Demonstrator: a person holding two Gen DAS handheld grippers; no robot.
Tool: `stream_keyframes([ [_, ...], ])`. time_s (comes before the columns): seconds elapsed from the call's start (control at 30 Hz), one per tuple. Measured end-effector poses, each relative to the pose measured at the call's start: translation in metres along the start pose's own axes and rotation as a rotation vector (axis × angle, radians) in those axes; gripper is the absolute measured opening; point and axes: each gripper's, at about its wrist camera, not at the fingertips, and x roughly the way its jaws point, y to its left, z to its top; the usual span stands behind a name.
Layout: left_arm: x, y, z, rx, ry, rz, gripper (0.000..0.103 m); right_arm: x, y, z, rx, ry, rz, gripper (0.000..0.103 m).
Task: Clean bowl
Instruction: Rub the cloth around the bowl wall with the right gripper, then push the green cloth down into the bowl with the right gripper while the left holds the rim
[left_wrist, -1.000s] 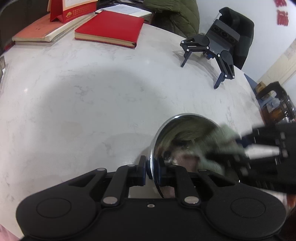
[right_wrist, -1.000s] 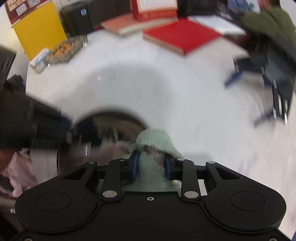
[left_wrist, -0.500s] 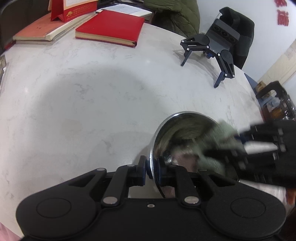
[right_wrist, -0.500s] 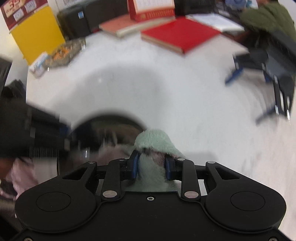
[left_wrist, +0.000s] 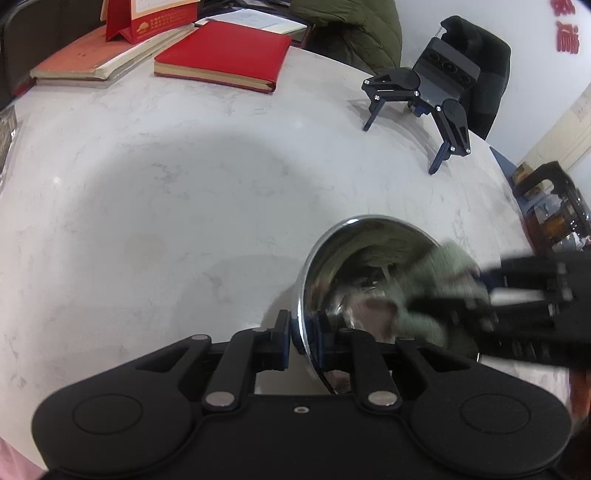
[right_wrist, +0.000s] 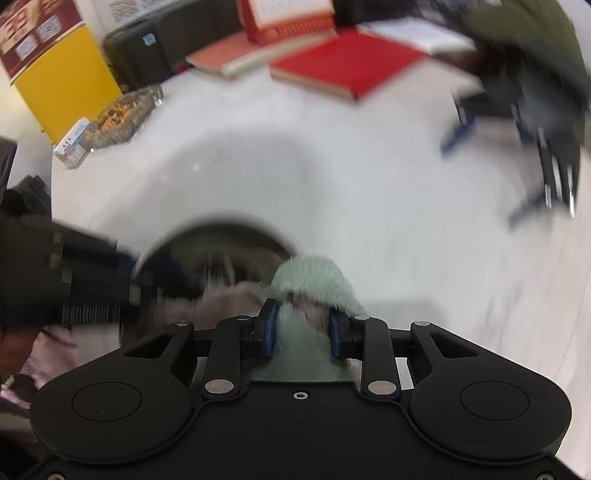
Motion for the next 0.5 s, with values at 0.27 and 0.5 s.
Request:
stream_keyframes([
  [0.27,0.004,-0.006,0.021,0.045,-0.030,-0.003,0.013,-0.002,0.006,0.002,-0.012,-0.024,-0.026,0.027],
  [0.5,-0.006,-0.006,0.002,0.052,0.041,-0.010,0.012,0.006,0.012,0.026,-0.152,-0.037,-0.049,0.027],
])
